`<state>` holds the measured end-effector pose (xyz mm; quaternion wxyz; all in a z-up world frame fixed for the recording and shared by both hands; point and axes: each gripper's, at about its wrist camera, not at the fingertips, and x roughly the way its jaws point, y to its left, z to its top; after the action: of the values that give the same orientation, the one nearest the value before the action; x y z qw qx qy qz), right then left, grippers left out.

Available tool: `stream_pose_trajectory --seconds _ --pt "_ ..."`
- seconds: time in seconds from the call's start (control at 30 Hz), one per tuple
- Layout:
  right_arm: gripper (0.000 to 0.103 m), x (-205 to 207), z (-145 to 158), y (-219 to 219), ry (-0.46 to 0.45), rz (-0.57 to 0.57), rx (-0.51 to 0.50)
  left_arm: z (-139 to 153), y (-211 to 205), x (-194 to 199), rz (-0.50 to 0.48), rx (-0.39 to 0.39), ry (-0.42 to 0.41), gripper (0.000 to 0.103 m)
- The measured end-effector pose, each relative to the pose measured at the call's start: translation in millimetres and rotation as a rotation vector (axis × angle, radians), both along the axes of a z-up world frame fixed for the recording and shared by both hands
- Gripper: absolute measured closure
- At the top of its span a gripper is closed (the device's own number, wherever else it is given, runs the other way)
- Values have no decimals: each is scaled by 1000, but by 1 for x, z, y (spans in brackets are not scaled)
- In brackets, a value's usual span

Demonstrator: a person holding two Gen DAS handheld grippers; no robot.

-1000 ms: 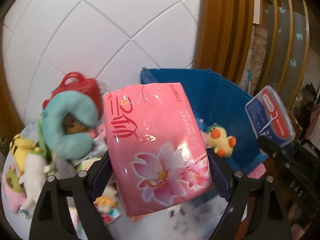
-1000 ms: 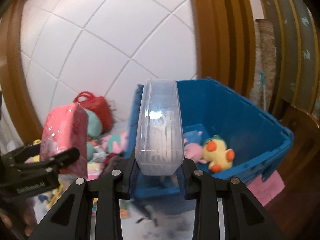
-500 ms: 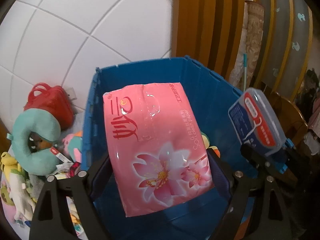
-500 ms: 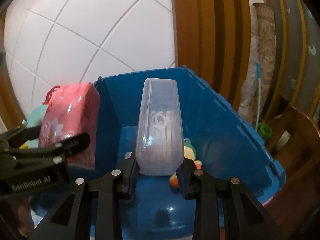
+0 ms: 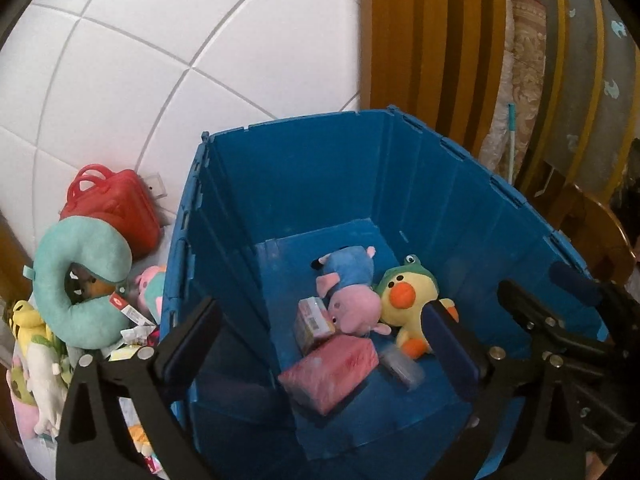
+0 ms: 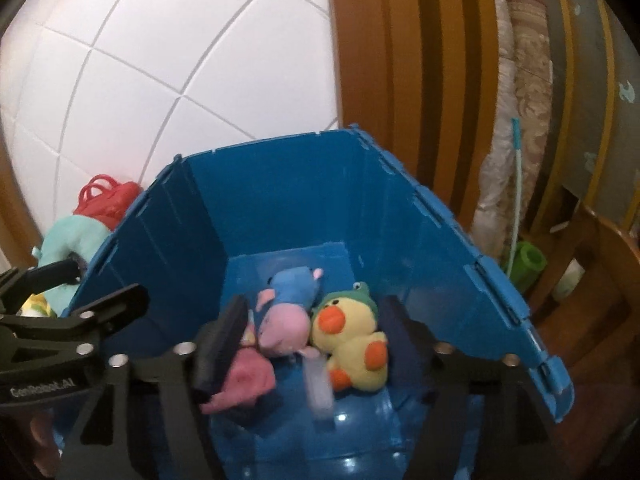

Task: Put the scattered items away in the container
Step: 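Open both grippers to drop the tissue packet and clear box into the crate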

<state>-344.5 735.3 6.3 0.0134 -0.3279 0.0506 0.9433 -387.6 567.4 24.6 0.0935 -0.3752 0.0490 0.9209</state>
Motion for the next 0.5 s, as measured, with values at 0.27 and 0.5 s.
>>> stream_pose_trajectory --seconds 0.27,0.5 --pt "10 2 -4 6 -11 -25 -3 -4 -5 3 8 7 -14 2" --pt "0 14 -1 2 -5 -35 -3 -4 -14 15 8 1 -10 2"
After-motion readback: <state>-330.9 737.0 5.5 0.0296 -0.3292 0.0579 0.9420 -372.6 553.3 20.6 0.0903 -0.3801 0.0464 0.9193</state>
